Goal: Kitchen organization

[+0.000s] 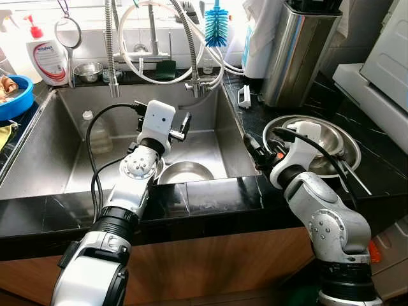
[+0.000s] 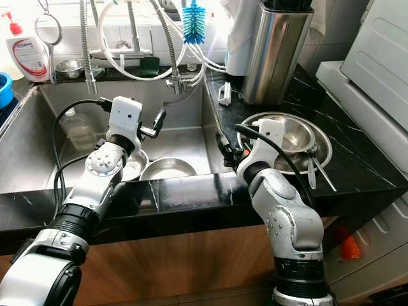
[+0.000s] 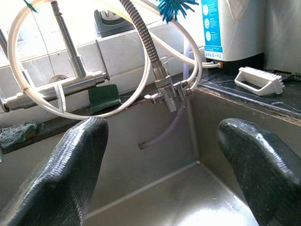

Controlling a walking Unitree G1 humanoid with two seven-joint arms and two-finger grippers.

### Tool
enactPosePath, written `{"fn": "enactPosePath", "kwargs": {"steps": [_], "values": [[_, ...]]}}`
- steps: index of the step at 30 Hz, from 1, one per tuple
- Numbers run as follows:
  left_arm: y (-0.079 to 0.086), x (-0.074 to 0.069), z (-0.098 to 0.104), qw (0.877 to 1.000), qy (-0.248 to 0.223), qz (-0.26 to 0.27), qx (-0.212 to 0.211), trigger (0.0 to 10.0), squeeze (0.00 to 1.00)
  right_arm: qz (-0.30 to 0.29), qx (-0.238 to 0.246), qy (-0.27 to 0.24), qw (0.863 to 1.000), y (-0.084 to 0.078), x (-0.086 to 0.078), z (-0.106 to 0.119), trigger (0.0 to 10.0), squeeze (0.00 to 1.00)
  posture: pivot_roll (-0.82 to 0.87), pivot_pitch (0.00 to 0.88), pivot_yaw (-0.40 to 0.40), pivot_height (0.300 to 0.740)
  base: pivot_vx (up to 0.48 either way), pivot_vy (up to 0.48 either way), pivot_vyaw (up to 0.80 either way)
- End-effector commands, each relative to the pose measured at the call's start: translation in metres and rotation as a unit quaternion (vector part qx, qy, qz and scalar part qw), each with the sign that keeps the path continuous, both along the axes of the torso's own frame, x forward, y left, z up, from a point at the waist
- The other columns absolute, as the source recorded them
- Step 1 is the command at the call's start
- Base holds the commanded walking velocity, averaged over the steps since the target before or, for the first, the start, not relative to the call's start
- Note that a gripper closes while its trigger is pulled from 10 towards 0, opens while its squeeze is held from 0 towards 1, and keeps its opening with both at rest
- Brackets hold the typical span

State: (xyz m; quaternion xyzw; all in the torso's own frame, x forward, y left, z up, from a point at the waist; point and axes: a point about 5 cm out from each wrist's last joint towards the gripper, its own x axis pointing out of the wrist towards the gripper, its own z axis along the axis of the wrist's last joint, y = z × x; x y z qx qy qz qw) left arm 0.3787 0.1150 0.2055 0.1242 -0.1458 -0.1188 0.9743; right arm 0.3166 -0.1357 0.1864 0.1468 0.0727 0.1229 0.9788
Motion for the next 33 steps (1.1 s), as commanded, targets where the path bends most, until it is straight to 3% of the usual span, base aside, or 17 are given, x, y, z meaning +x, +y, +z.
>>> {"fn": "enactPosePath", "kwargs": {"steps": [1,10,19,21,22,24,26,31,33], "values": [[-0.003,0.0,0.003,1.0,-0.007,-0.003,0.016,10.0,0.0,-0.012,0.0,-0.02,1.0,-0.002,0.002,0.009,10.0,0.0,0.03,0.024,-0.034,0.74,0.0,0.0,0.0],[-0.004,0.0,0.003,1.0,-0.007,-0.005,0.015,10.0,0.0,-0.01,0.003,-0.043,0.999,-0.002,0.002,0.014,10.0,0.0,0.03,0.02,-0.034,0.74,0.0,0.0,0.0],[-0.002,0.0,0.002,1.0,-0.005,-0.001,0.015,10.0,0.0,0.002,0.006,-0.121,0.993,0.006,-0.001,0.036,10.0,0.0,0.03,0.022,-0.034,0.74,0.0,0.0,0.0],[-0.002,0.0,0.002,1.0,-0.006,0.001,0.015,10.0,0.0,-0.027,0.021,-0.141,0.989,-0.002,-0.001,0.046,10.0,0.0,0.03,0.023,-0.034,0.74,0.0,0.0,0.0],[-0.001,0.0,0.002,1.0,-0.006,0.002,0.014,10.0,0.0,-0.076,0.023,-0.157,0.984,-0.015,0.0,0.056,10.0,0.0,0.03,0.023,-0.034,0.74,0.0,0.0,0.0],[-0.001,0.0,0.002,1.0,-0.006,0.003,0.014,10.0,0.0,-0.111,0.02,-0.172,0.979,-0.03,-0.002,0.067,10.0,0.0,0.02,0.028,-0.034,0.74,0.0,0.0,0.0],[-0.001,0.0,0.002,1.0,-0.006,0.003,0.014,10.0,0.0,-0.117,0.018,-0.175,0.977,-0.033,-0.003,0.069,10.0,0.0,0.02,0.029,-0.033,0.74,0.0,0.0,0.0],[-0.001,0.001,0.002,1.0,-0.007,0.004,0.014,10.0,0.0,-0.229,0.011,-0.177,0.957,-0.076,-0.011,0.082,10.0,0.0,0.01,0.033,-0.032,0.74,0.0,0.0,0.0],[-0.001,0.001,0.002,1.0,-0.006,0.003,0.014,10.0,0.0,-0.281,0.008,-0.154,0.947,-0.101,-0.015,0.081,10.0,0.0,0.01,0.033,-0.03,0.74,0.0,0.0,0.0]]}}
